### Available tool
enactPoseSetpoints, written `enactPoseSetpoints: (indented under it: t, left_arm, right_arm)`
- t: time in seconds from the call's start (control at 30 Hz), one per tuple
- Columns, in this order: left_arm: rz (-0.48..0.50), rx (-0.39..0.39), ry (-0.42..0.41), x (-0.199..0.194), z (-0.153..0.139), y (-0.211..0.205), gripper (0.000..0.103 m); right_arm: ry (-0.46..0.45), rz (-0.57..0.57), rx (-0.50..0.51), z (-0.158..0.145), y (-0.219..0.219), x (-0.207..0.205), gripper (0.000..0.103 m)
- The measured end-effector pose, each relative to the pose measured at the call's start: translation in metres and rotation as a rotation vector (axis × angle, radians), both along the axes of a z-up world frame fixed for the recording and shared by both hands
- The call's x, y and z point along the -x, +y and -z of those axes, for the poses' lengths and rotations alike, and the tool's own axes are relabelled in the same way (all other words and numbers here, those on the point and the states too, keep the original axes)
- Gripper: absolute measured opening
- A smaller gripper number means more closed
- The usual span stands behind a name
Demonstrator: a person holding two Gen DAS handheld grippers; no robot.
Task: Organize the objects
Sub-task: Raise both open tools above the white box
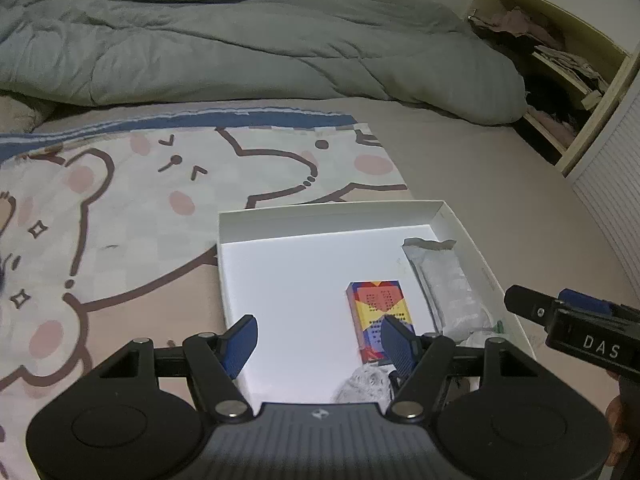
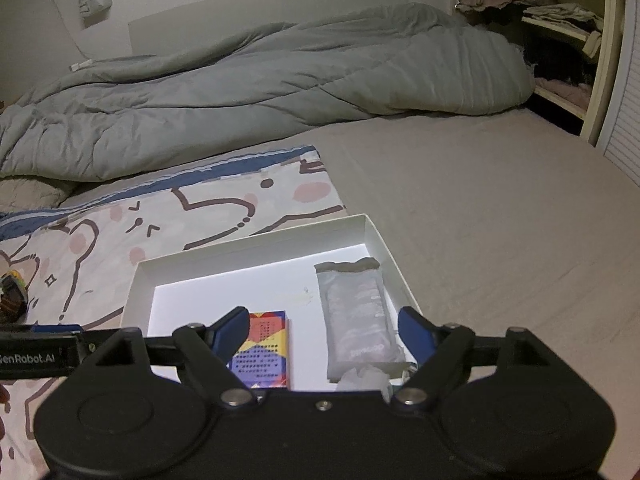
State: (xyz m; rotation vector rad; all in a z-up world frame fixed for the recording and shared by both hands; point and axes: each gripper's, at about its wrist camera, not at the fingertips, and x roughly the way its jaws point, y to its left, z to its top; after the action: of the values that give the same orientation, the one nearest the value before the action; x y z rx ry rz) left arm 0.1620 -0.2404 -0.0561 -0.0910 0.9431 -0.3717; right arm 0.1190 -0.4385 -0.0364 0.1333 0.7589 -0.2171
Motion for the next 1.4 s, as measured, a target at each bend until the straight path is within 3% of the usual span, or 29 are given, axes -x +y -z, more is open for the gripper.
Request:
enactPoseSetpoints:
  t: [0.37, 0.5, 1.0, 1.4]
  left_arm:
    - [-0.009, -0.052, -0.065, 0.014, -0.005, 0.031, 0.103]
    - [-0.020, -0.050, -0.058, 0.013, 0.000, 0.036, 0.103]
    - [-0.051, -0.097, -0.088, 0.007, 0.002, 0.053, 0.103]
    - [-0.165, -0.093, -0.101, -0.002, -0.008, 0.114, 0.103]
  right_arm:
    - [-0.012, -0.010, 0.035, -0.001, 0.011, 0.018, 0.097]
    - [-0.023, -0.006, 0.047, 0.001, 0.012, 0.022, 0.103]
    - [0.004, 0.009, 0.080, 0.011, 0.020, 0.017, 0.103]
    - [-0.004, -0.013, 0.059, 0.013, 0.052, -0.004, 0.103]
